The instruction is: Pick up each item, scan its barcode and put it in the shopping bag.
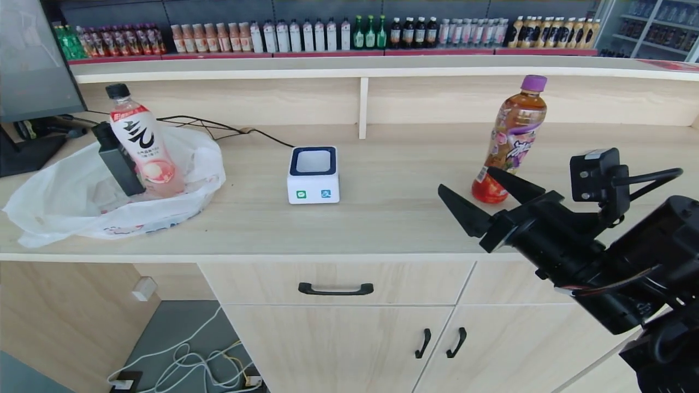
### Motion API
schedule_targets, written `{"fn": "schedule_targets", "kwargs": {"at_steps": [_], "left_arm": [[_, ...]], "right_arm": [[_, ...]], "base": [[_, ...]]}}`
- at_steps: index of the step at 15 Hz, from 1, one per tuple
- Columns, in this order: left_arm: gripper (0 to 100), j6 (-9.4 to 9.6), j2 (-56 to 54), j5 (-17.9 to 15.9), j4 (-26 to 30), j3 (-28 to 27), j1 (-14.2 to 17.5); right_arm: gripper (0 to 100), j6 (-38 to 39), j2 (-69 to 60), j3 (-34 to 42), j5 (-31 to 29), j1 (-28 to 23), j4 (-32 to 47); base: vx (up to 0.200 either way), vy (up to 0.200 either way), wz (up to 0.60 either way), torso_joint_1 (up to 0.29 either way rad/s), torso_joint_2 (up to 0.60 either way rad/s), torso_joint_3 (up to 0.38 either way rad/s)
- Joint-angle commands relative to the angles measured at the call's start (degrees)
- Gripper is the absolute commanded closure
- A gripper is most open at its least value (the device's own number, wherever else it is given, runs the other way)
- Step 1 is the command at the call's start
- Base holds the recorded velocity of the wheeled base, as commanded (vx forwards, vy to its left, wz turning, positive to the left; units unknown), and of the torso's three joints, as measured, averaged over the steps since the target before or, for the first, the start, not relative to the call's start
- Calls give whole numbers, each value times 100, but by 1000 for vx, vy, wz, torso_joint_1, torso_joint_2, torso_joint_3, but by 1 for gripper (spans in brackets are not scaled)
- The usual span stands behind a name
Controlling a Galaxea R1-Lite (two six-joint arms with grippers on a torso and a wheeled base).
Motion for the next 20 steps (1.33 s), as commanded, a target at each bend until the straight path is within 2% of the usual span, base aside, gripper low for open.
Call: {"fn": "schedule_targets", "kwargs": {"at_steps": [1,5,12,15,17,20], "left_arm": [[0,1,-2,1,0,0,-1],[0,-8,-2,1,0,0,-1],[0,-8,-2,1,0,0,-1],[0,-8,-2,1,0,0,-1],[0,-8,-2,1,0,0,-1],[0,9,-2,1,0,0,-1]], "right_arm": [[0,-2,9,8,-7,5,-9],[0,-2,35,-10,2,5,-9],[0,-11,53,-89,-7,5,-9],[0,-46,61,-89,-7,-21,-9],[0,-64,105,-98,-7,-258,-9],[0,-169,316,-388,-7,-276,-9]], "base": [[0,0,0,0,0,0],[0,0,0,0,0,0],[0,-200,0,2,5,2],[0,0,0,0,0,0],[0,0,0,0,0,0],[0,0,0,0,0,0]]}}
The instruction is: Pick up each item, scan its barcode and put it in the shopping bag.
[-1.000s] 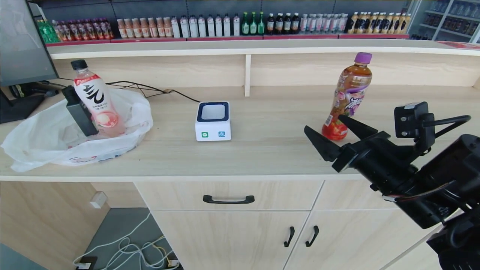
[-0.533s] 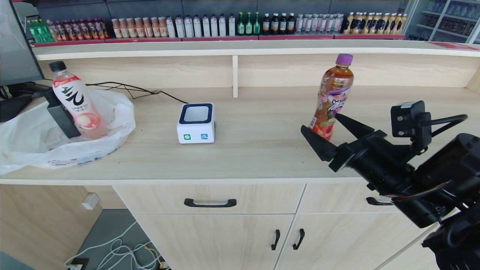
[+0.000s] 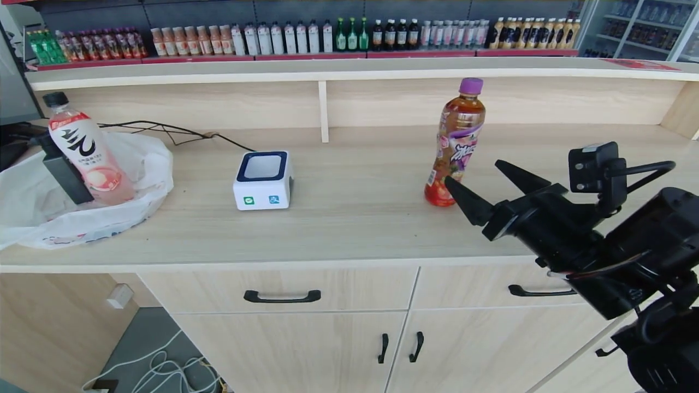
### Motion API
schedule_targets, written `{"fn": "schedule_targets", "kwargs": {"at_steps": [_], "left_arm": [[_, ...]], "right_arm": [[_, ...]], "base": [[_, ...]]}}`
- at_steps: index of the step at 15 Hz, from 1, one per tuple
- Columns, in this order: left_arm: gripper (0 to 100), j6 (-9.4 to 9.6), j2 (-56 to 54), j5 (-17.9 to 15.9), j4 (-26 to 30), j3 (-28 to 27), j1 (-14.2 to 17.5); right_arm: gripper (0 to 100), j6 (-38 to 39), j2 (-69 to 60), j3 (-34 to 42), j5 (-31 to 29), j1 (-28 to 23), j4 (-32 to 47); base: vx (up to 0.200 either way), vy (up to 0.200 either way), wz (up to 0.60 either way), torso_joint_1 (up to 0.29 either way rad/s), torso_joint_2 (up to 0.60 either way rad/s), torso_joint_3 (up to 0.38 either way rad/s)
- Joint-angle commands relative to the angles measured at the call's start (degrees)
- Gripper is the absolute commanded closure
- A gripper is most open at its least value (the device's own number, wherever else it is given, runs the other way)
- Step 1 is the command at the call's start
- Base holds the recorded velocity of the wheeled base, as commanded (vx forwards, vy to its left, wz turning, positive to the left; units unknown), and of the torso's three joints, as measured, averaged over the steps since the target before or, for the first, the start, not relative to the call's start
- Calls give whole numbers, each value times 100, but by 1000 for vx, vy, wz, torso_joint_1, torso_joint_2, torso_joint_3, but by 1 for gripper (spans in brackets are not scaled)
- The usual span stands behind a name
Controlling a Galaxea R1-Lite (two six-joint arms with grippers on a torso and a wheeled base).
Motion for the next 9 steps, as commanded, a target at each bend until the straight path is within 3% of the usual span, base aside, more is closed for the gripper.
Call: {"fn": "schedule_targets", "kwargs": {"at_steps": [1,4,9], "left_arm": [[0,1,-2,1,-2,0,1],[0,1,-2,1,-2,0,1],[0,1,-2,1,-2,0,1]], "right_arm": [[0,-32,249,-268,-30,-44,-3],[0,-32,724,-962,-302,-88,41],[0,-67,952,-1384,-557,-158,682]], "base": [[0,0,0,0,0,0],[0,0,0,0,0,0],[0,0,0,0,0,0]]}}
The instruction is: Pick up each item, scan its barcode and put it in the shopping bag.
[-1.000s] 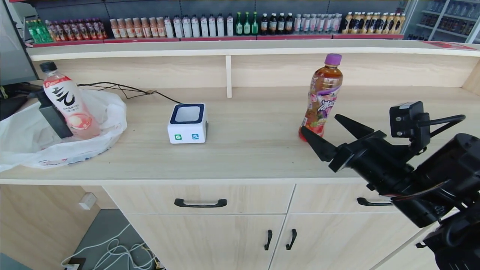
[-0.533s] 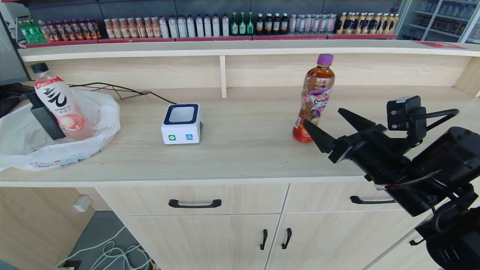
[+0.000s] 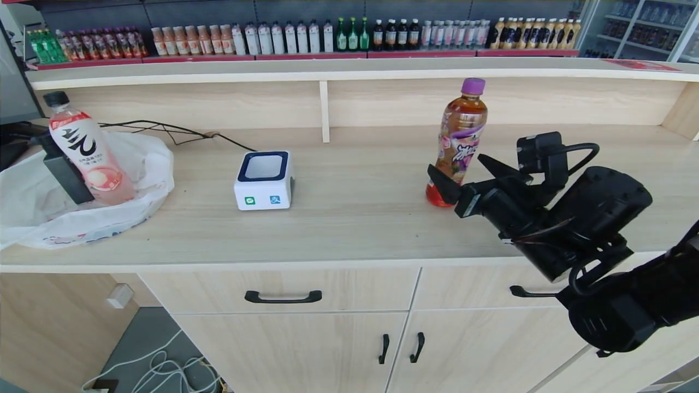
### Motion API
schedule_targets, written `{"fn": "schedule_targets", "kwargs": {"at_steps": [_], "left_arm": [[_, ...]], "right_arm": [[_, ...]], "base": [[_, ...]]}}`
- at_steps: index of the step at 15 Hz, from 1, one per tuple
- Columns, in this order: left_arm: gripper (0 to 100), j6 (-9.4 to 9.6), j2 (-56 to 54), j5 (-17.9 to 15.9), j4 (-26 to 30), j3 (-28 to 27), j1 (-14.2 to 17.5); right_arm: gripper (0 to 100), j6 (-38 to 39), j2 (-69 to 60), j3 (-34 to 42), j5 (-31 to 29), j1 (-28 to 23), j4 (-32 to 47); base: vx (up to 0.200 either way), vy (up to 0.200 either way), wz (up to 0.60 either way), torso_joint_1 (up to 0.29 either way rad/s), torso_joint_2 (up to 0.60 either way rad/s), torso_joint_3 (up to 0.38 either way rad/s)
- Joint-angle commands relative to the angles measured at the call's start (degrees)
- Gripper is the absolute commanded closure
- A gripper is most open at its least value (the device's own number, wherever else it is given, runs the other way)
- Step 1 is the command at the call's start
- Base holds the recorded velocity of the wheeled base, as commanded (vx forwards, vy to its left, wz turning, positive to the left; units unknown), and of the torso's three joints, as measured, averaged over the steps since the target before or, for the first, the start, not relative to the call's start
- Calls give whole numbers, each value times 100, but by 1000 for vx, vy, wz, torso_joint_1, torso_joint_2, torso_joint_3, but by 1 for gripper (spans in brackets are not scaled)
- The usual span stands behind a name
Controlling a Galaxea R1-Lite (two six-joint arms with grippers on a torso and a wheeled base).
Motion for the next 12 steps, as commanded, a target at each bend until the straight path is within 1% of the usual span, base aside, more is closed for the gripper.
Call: {"fn": "schedule_targets", "kwargs": {"at_steps": [1,4,6,12], "left_arm": [[0,-1,-1,-1,-2,0,2],[0,-1,-1,-1,-2,0,2],[0,-1,-1,-1,-2,0,2],[0,-1,-1,-1,-2,0,2]], "right_arm": [[0,-4,185,-196,-59,-10,41],[0,-4,352,-635,-94,-28,225],[0,5,484,-908,-244,-134,304],[0,23,782,-1505,-244,-151,559]], "base": [[0,0,0,0,0,0],[0,0,0,0,0,0],[0,0,0,0,0,0],[0,0,0,0,0,0]]}}
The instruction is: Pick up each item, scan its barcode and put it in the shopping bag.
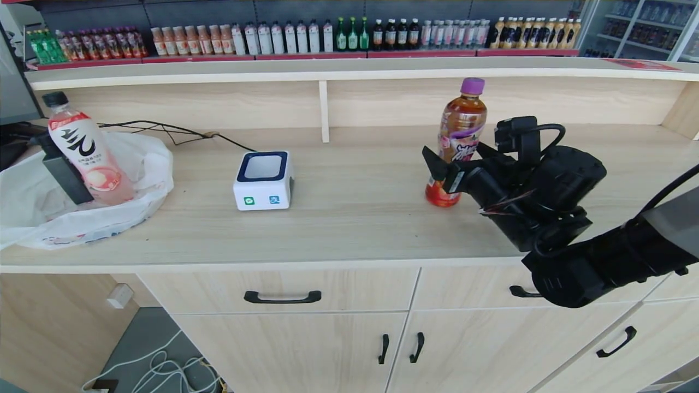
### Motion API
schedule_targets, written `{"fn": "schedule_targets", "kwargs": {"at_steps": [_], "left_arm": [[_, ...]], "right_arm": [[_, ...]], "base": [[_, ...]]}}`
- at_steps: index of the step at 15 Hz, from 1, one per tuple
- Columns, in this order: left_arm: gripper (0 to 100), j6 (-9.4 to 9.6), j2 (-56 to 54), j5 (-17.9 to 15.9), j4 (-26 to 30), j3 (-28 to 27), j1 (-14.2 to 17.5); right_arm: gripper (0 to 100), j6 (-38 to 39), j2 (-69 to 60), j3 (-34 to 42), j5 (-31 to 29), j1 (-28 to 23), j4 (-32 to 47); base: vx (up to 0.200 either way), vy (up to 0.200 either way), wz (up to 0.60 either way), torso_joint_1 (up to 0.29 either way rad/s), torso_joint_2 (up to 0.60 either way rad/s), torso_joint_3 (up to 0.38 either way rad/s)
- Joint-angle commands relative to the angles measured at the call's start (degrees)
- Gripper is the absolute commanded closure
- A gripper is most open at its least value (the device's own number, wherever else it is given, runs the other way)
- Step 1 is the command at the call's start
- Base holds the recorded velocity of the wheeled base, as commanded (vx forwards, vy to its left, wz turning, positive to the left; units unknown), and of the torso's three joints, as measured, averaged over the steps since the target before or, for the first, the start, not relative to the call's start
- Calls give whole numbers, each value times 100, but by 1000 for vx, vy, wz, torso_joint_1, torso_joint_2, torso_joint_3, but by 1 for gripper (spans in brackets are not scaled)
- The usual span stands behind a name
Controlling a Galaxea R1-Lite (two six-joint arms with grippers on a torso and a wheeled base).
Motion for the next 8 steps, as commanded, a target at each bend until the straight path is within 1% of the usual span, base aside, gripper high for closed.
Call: {"fn": "schedule_targets", "kwargs": {"at_steps": [1,8], "left_arm": [[0,-1,-2,1,0,0,-4],[0,-1,-2,1,0,0,-4]], "right_arm": [[0,1,159,-181,0,-11,-2],[0,9,353,-445,26,-55,-2]], "base": [[0,0,0,0,0,0],[0,0,0,0,0,0]]}}
